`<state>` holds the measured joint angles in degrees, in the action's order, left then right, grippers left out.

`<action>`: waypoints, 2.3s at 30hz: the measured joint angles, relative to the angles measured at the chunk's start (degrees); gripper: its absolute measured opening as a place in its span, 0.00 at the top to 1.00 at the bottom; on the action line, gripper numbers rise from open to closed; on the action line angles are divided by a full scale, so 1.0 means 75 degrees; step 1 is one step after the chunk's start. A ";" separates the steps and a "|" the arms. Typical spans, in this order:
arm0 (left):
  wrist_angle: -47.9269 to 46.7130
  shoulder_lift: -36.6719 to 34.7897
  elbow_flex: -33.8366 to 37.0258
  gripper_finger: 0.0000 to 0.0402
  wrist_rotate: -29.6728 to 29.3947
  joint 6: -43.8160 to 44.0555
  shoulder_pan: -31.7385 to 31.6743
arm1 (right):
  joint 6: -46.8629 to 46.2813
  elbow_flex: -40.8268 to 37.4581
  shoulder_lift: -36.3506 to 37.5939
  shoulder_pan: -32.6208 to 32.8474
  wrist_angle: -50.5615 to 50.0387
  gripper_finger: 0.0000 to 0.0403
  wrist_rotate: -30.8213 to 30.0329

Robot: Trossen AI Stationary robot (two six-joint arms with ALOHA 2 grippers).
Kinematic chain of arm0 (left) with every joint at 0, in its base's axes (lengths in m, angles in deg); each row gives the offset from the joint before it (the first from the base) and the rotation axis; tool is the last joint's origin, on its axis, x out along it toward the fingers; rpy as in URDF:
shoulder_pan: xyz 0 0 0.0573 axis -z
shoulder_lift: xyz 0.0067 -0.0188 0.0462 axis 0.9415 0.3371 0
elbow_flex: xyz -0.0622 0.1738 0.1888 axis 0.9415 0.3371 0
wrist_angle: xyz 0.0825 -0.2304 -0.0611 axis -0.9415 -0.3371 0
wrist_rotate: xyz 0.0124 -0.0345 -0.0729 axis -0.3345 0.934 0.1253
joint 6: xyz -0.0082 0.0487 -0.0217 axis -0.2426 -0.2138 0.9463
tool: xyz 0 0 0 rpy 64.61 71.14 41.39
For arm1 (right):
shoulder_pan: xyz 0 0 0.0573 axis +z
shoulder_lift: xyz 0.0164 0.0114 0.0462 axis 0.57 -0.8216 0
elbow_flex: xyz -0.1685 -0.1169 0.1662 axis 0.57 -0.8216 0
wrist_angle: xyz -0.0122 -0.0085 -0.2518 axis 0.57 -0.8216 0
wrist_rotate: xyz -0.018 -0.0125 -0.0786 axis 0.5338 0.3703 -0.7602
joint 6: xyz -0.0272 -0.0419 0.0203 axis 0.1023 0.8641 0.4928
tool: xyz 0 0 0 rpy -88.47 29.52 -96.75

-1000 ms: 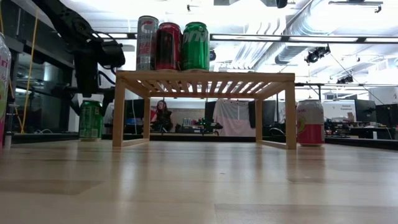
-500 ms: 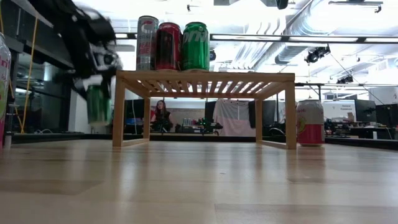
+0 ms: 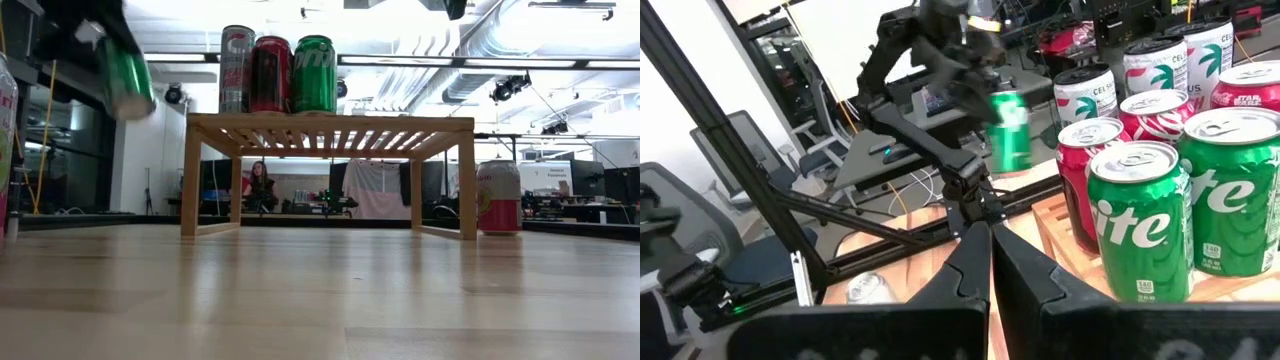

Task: Place canned beverage on shelf
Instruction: Put the green soda can on the shelf aligned with the other green soda cans

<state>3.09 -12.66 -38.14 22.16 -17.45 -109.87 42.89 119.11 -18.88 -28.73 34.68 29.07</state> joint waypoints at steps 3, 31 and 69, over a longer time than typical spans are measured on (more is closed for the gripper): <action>0.0229 -0.0482 -0.0005 0.29 0.1061 0.0757 0.0521 | 0.0000 0.0000 0.0000 0.0000 0.0002 1.00 0.0042; 0.6770 0.3428 -0.1842 0.29 0.1374 -0.1017 0.5911 | -0.0204 0.0000 0.0000 0.0000 0.0537 1.00 0.0537; 0.3106 0.6433 -0.5751 0.29 -0.1310 -0.7685 0.8580 | 0.0469 0.7245 -0.4886 0.0895 -0.4820 0.15 0.3301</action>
<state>26.38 35.59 -81.28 12.34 -75.09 -45.52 46.41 173.45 -55.52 -22.02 -1.47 53.83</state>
